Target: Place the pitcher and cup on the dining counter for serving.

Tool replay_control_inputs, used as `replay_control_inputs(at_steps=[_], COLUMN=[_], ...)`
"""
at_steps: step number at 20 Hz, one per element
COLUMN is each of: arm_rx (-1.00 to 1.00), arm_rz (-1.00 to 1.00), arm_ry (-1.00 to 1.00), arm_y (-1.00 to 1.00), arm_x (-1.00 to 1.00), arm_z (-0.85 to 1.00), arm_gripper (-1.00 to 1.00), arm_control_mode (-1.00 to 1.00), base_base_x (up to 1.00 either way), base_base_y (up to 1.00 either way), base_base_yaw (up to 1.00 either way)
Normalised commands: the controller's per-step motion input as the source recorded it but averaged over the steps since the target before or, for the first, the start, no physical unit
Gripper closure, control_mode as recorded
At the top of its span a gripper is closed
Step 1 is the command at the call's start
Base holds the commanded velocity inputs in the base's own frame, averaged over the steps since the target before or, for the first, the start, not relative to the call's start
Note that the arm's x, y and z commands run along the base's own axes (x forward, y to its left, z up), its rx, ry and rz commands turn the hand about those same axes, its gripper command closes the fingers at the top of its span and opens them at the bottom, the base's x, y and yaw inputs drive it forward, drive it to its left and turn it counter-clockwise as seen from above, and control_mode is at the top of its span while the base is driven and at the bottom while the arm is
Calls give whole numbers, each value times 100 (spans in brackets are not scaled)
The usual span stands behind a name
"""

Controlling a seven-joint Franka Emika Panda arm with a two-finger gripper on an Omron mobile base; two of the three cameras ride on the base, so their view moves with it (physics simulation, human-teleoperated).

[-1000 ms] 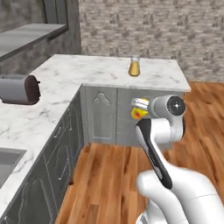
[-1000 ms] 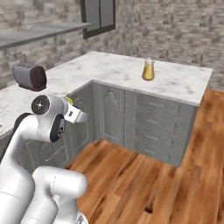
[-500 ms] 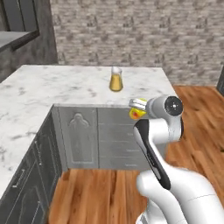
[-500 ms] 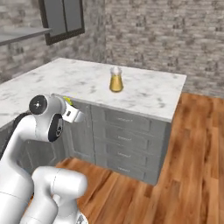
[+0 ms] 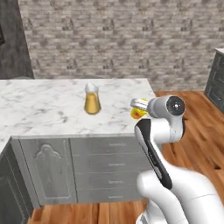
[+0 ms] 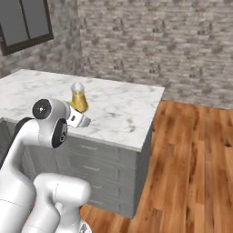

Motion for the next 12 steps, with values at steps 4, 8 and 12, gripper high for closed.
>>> replay_control_inputs(at_steps=[4,8,12], arm_rx=[0,0,0], arm_rz=[0,0,0], arm_ry=[0,0,0], arm_y=[0,0,0], arm_x=[0,0,0], arm_z=[0,0,0], arm_gripper=[100,100,100], arm_control_mode=[100,100,100], base_base_x=[66,53,46], base_base_y=[-38,-27,-28], base_base_yaw=[0,0,0])
